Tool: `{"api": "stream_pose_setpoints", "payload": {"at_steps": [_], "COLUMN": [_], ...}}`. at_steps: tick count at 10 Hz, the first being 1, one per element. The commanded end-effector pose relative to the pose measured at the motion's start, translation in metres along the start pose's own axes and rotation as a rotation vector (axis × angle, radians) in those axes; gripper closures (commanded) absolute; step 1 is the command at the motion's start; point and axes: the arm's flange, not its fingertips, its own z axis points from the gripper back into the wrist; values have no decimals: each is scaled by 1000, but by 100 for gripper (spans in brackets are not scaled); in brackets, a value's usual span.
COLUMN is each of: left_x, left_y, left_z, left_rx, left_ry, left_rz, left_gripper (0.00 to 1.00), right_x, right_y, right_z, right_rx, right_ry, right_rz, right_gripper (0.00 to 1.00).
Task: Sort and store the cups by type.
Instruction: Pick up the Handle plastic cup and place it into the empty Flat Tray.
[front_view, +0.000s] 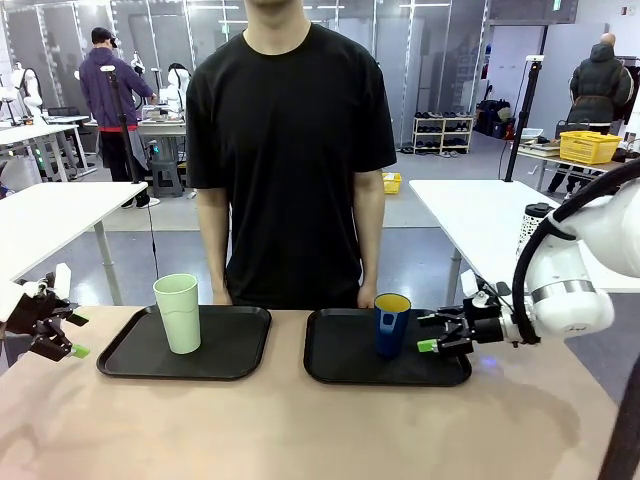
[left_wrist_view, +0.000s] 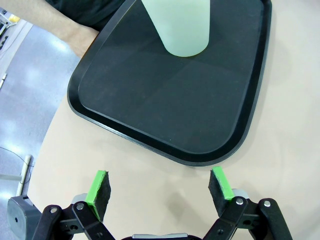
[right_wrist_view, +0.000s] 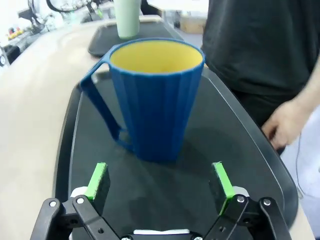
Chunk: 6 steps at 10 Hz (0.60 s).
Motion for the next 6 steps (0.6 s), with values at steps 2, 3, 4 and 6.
{"api": "stream_pose_setpoints", "payload": {"at_steps": [2,3,4,6], "left_x": [0,0,0,0], "left_y": [1,1,1,1], "left_z": [1,1,1,1], "left_rx": [-1,-1,-1,-1], "left_ry": [-7,-7,-7,-7], "left_rz": [-11,-11,-11,-11], "left_gripper": [0,0,0,0], "right_x": [29,32,33,25], "right_y": [27,30,34,20], "right_z": [15,18,23,24], "right_rx": [-69,-94,-115,-77], "right_ry": [131,144,145,106], "right_rz": [-14,-14,-14,14], "right_gripper": [0,0,0,0]}}
